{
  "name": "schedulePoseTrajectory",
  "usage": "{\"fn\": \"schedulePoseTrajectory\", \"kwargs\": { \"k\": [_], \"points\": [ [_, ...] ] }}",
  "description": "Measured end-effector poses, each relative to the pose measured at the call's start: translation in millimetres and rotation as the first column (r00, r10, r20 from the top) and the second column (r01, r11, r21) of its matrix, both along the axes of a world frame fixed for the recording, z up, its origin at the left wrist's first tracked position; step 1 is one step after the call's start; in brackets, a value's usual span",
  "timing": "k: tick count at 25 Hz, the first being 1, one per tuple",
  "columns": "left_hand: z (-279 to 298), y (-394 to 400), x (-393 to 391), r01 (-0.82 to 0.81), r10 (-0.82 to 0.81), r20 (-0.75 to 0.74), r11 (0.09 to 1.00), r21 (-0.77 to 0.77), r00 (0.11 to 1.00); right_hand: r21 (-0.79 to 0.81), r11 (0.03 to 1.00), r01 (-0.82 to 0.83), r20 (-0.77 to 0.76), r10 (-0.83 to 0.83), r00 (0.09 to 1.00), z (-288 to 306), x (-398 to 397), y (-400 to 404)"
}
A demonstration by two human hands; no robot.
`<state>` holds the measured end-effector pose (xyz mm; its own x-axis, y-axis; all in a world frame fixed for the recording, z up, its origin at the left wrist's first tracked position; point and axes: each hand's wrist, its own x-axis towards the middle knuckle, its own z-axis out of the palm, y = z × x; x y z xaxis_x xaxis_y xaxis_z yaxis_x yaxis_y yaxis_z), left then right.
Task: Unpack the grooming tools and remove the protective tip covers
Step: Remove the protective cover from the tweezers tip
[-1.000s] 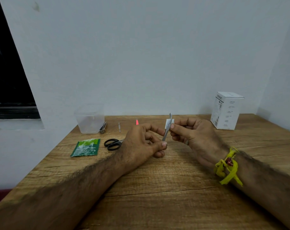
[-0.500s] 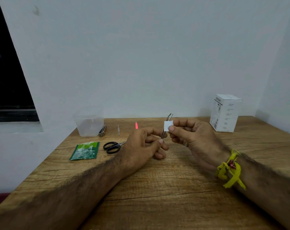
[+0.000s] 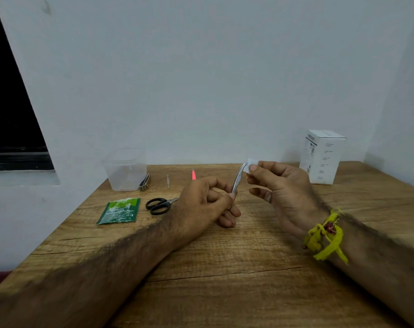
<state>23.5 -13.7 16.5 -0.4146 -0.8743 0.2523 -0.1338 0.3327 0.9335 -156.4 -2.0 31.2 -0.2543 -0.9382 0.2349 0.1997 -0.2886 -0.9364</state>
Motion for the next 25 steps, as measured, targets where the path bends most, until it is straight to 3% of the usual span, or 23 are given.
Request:
{"fn": "schedulePoseTrajectory", "kwargs": {
  "k": [4,11,20,25],
  "points": [
    [-0.3,0.2,-0.4,-0.007,0.007,0.005,1.0,-0.027,1.0,0.007,1.0,0.026,0.024,-0.026,0.999,-0.1,-1.2,-0.9],
    [-1.3,2.5,-0.3,0.011,-0.006,0.034,0.987,-0.159,0.999,0.075,0.993,-0.089,0.09,0.082,0.993,0.0,0.2,2.0],
    [-3.9,-4.5,1.5,0.054,-0.055,-0.06,0.998,-0.014,0.997,0.165,0.975,-0.149,0.143,0.126,0.982,0.6,-0.5,-1.1],
    [-5.5,-6.3,2.5,0.083,-0.082,-0.076,0.996,0.014,0.994,0.162,0.982,-0.1,0.166,0.073,0.983,2.6,-0.9,-0.8]
  ]
}}
